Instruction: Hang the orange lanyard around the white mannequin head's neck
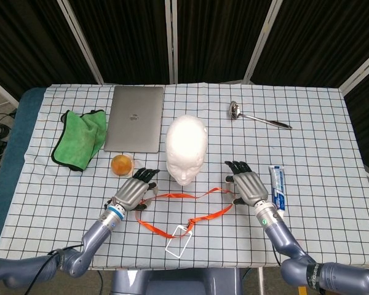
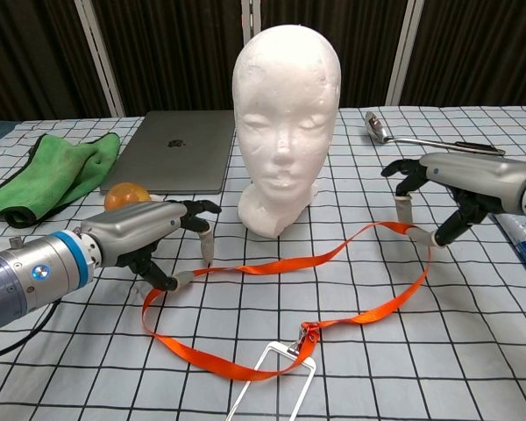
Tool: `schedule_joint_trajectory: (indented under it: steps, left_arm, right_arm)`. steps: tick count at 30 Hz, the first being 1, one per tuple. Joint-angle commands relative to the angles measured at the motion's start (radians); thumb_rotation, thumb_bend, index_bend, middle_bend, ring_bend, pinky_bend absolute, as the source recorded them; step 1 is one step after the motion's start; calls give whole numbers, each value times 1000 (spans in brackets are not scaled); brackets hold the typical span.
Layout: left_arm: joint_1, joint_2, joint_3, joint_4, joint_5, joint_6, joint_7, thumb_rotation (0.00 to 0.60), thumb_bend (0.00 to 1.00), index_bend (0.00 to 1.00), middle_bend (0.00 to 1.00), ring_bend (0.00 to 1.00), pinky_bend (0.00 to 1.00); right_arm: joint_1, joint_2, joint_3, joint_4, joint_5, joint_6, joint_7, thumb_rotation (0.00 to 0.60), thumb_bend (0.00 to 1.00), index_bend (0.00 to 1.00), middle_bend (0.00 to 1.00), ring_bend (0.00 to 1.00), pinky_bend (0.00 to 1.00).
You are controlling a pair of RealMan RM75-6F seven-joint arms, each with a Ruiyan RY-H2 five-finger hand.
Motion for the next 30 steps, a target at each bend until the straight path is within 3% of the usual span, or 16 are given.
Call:
schedule_joint_trajectory:
  steps: [1,17,23,30]
  left_arm:
    - [-4,-14,2,14,-8,3,7,600,456,418,0,0,0]
    - [-8,-46,7,38,-28,21,43,600,466,505,0,0,0]
    - [-7,-50,4,38,-38,28,50,600,485,626,0,0,0]
    - [2,-20,13,0,6,67,20,600,486,677,0,0,0]
  right_arm:
    - [0,0,-1,2,-1,-1,3,600,453,700,62,0,0]
    - [1,-4,0,21,-13,-8,38,600,454,701,65,0,0]
    - [-2,-2,-3,22,-24,-7,49,600,453,702,70,0,0]
    - [-15,19,-22,14,-118,19,79,600,452,706,84,0,0]
